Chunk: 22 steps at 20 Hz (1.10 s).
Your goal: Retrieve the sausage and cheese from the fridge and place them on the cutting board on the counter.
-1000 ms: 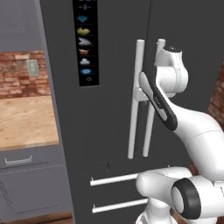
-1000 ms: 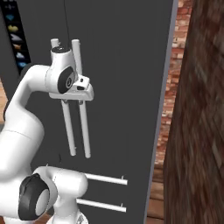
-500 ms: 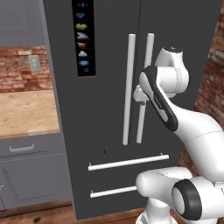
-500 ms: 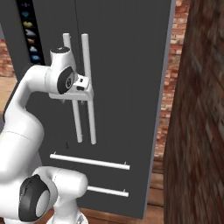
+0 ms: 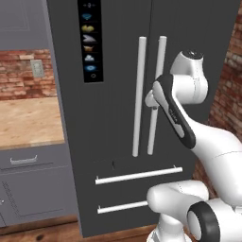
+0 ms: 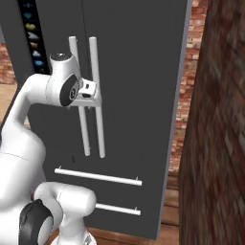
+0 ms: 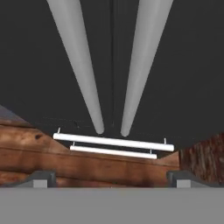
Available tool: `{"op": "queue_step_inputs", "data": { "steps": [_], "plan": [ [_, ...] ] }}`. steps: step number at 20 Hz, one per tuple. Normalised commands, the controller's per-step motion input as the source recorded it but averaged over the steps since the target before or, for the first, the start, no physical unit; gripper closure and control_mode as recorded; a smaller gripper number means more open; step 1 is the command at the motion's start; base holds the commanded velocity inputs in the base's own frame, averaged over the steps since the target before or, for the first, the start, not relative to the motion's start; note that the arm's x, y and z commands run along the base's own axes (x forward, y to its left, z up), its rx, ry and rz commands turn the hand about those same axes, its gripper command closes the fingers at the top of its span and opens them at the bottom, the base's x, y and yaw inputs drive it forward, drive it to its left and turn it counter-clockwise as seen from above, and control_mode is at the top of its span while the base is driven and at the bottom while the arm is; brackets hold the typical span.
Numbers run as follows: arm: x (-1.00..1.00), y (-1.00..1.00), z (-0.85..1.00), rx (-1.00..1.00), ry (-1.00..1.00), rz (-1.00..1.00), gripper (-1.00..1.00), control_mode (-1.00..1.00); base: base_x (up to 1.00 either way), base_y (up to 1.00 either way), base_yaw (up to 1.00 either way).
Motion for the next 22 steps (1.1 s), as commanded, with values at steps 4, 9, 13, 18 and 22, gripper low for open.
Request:
{"op": "queue_step_inputs", "data": {
  "steps": [4,9,13,18,22],
  "plan": [
    [0.06,0.00,0.00,0.03,-0.20,0.00,-1.00,-1.00,0.00,0.00,0.00],
    [0.26,-0.05,0.11,0.00,0.00,-0.03,-1.00,-1.00,0.00,0.00,0.00],
    [0.32,-0.14,0.10,0.01,-0.02,-0.07,-1.00,-1.00,0.00,0.00,0.00],
    [0.39,-0.02,0.15,0.07,-0.04,-0.07,-1.00,-1.00,0.00,0.00,0.00],
    [0.17,-0.06,0.05,0.09,-0.16,-0.03,-1.00,-1.00,0.00,0.00,0.00]
  ]
}}
